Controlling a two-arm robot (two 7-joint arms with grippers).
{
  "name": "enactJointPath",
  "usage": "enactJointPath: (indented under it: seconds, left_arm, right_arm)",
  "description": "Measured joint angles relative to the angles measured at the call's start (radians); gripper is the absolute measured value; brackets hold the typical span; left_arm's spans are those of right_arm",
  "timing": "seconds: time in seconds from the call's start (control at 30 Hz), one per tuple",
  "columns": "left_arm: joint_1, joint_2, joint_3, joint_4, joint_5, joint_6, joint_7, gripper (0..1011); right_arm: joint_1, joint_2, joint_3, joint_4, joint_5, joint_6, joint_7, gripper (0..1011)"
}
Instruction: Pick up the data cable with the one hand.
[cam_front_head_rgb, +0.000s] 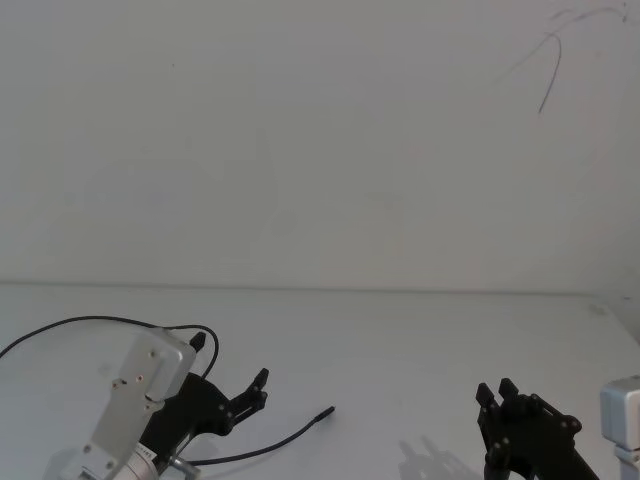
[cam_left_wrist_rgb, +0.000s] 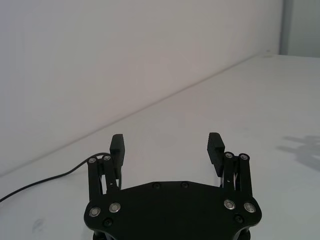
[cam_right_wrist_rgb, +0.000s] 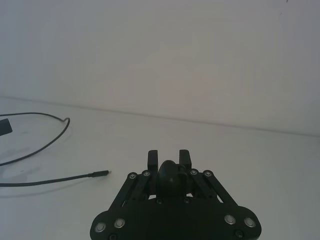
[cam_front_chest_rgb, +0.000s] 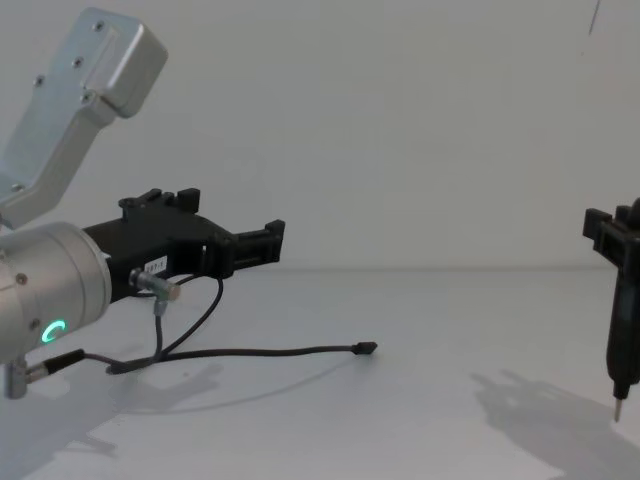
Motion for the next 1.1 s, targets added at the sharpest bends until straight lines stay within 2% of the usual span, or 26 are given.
enactJointPath:
  seconds: [0.3,0.4,0.6,0.83,1.1]
  left_arm:
    - [-0.026,0.024,0.003,0.016,-0.040,-0.002,-0.107,1001]
    - [-0.041,0.039,0.008,0.026,-0.061,0.000,-0.169,1001]
    - [-0.063,0.059,0.017,0.042,-0.085,0.009,-0.251,1001]
    - [-0.100,0.091,0.041,0.075,-0.120,0.038,-0.384,1001]
    - [-0.125,0.118,0.066,0.104,-0.145,0.080,-0.478,1001]
  right_arm:
    - [0.000,0.000,0.000,0.000,0.000,0.000,0.000,250]
    - [0.000,0.000,0.000,0.000,0.000,0.000,0.000,250]
    - [0.000,0.000,0.000,0.000,0.000,0.000,0.000,250]
    - [0.000,0.000,0.000,0.000,0.000,0.000,0.000,250]
    - [0.000,0.000,0.000,0.000,0.000,0.000,0.000,250]
